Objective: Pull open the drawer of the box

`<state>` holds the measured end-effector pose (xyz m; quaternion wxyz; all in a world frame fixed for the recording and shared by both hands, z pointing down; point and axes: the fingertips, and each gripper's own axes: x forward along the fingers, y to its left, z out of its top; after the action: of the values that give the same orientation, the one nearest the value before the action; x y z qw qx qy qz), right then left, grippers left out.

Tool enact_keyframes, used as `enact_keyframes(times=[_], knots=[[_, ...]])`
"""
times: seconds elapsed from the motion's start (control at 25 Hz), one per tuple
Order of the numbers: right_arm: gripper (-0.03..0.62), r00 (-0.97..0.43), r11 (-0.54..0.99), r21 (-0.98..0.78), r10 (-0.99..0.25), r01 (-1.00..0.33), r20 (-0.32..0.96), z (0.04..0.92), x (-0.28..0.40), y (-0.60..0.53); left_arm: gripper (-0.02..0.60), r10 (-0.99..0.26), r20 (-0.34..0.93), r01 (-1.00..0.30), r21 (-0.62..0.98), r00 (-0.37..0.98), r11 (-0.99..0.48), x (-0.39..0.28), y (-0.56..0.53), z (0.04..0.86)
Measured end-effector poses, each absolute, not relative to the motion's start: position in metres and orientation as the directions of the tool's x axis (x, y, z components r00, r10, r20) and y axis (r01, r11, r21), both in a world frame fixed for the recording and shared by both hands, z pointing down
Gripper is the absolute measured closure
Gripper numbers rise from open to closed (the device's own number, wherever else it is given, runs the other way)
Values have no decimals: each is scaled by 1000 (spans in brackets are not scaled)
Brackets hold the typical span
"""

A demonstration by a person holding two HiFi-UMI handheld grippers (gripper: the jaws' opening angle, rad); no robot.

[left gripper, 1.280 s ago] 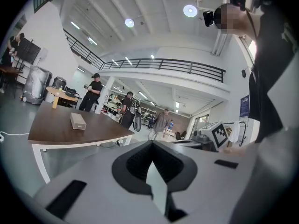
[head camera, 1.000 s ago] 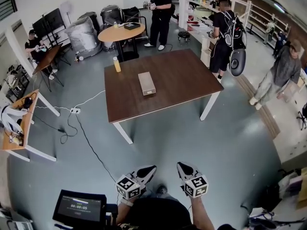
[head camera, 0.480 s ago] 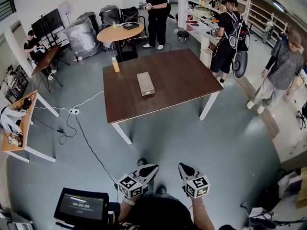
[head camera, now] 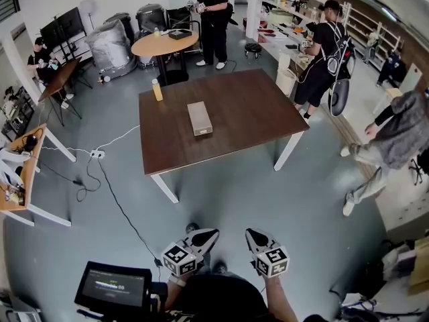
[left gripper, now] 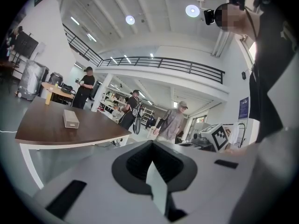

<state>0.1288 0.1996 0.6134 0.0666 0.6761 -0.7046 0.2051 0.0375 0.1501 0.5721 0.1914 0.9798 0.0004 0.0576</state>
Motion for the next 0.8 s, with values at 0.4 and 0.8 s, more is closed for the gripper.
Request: enact_keyframes(times=[0.4, 0.8], knots=[[606, -89, 12, -199, -919, -980, 384, 614, 146, 153, 581, 19, 114, -27, 388, 993, -921, 59, 104, 576], [606, -69, -7, -184, -911, -983, 406, 607, 174, 96, 581, 41, 100, -4, 410, 994, -912, 87, 45, 569]])
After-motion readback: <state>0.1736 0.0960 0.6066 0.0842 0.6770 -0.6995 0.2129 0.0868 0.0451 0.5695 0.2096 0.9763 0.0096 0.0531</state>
